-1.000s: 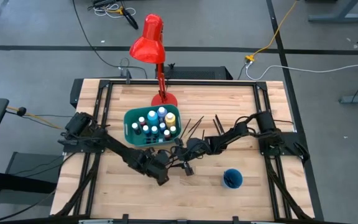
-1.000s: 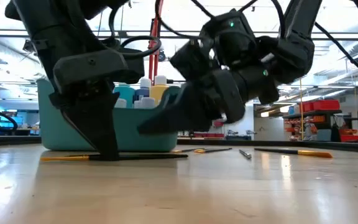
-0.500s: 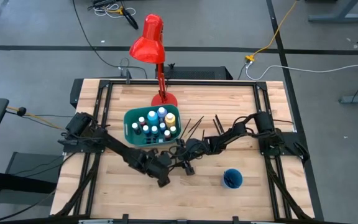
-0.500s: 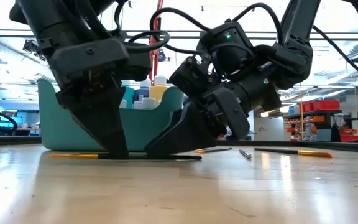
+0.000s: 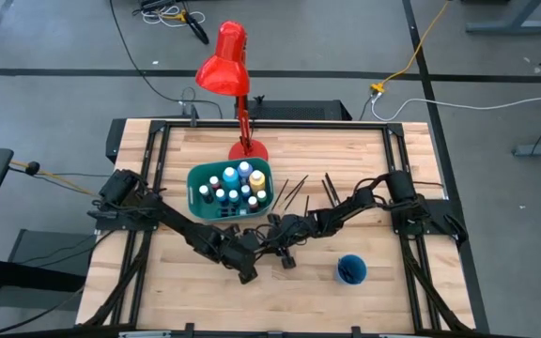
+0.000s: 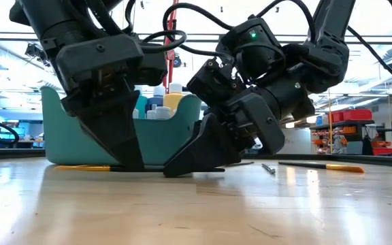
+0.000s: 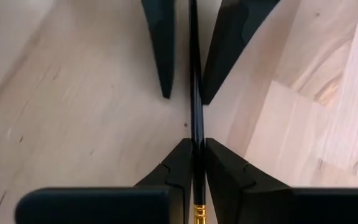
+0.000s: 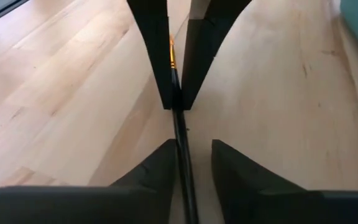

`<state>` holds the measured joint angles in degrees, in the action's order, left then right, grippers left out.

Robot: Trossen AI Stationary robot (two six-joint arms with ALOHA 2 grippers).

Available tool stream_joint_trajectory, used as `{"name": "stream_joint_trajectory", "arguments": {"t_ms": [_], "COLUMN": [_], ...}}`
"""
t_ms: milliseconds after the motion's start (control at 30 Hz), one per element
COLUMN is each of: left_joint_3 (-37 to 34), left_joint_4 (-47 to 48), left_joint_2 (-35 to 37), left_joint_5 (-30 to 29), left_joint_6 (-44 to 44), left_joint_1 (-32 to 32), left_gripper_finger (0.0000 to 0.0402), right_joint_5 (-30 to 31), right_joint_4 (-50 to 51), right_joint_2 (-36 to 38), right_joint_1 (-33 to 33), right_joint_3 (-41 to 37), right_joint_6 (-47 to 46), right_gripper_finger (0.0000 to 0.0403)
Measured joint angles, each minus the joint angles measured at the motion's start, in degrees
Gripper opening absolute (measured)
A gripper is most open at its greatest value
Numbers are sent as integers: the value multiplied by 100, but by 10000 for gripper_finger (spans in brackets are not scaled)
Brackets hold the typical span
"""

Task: Pick & Place Paint Supplies
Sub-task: Put the gold paint brush into the blue cup

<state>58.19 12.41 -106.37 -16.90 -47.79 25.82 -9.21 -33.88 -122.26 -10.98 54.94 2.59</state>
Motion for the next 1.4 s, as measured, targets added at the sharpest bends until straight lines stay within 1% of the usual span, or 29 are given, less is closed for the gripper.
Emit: {"name": "stream_joint_trajectory", "arguments": {"t_ms": [100, 200, 333, 500, 600, 700, 833, 967, 1100, 1300, 1400], "left_joint_3": [0, -4, -4, -2, 0, 6, 11, 24, 28, 28, 28], "left_joint_4": [-185, -228, -206, -237, -331, -334, -344, -348, -299, -333, -449], "left_joint_2": [0, 4, 9, 9, 9, 13, 18, 136, 308, 671, 827], "left_joint_5": [-22, -72, -50, 6, 39, 155, 232, 349, -174, -1084, -1512], "left_joint_6": [-2, -5, -151, -174, -394, -605, -590, -591, -461, -132, 50], "left_joint_1": [-4, -4, -2, -4, -2, -4, 0, 5, 40, 73, 100], "left_gripper_finger": [45, 45, 45, 46, 50, 62, 90, 115, 125, 122, 120], "right_joint_5": [120, 85, -82, -82, -88, -95, -95, -36, -25, -22, 283], "right_joint_4": [108, 130, 37, 114, 163, 214, 397, 982, 1657, 2845, 3384], "right_joint_2": [11, 13, 1, 56, 109, 153, 240, 514, 937, 1835, 2392], "right_joint_1": [-15, -12, -4, -8, -12, -13, -13, -5, 0, -67, -162], "right_joint_3": [4, 2, -9, -13, -20, -22, -24, -32, -35, -35, -33], "right_joint_6": [37, 126, 95, 50, 3, -47, -66, -71, -70, -75, -12], "right_gripper_finger": [61, 23, 22, 25, 23, 23, 24, 25, 25, 24, 24]}}
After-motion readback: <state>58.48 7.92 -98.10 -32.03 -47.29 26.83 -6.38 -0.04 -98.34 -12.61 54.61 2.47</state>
